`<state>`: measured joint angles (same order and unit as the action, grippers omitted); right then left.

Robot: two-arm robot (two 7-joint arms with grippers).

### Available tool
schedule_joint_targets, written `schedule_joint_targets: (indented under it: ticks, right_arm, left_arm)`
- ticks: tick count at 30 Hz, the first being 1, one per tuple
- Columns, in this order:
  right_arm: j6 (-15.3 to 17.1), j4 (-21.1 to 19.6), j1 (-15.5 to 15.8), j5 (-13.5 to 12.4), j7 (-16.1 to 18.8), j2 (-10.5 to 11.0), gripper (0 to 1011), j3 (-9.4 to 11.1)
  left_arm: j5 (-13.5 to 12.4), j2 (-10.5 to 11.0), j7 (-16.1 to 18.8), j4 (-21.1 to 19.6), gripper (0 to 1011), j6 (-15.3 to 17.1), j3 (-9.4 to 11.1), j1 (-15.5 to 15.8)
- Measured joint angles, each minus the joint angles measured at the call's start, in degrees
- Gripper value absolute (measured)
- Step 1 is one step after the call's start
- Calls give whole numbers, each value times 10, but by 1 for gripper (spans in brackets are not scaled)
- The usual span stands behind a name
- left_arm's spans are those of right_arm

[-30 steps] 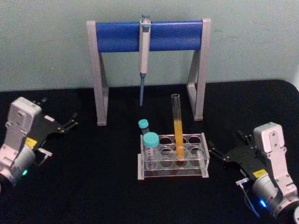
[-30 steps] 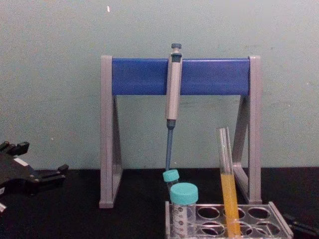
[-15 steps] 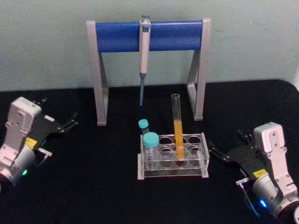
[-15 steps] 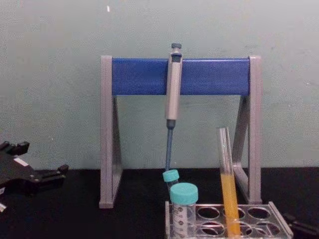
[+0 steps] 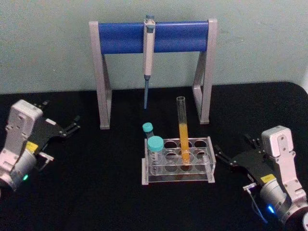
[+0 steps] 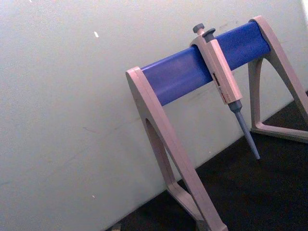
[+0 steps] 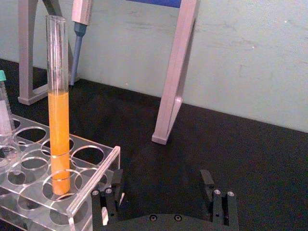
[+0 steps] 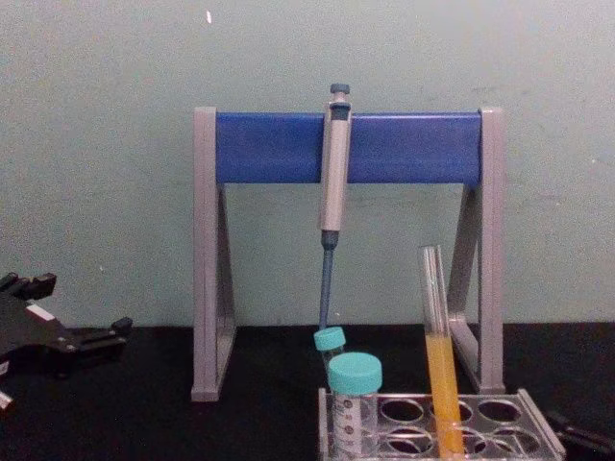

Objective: Pick up the test tube from the test tube rack, shake it, then place it back into the test tube rack.

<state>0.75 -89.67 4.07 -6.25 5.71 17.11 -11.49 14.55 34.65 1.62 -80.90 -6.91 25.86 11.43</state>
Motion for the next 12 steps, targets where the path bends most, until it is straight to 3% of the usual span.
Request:
schedule_joint_targets:
  ticks: [12]
  right_arm:
    - [0, 0, 0, 0, 0, 0, 1000, 0]
  left_arm:
    - [0, 0, 0, 0, 1001, 0, 0, 0]
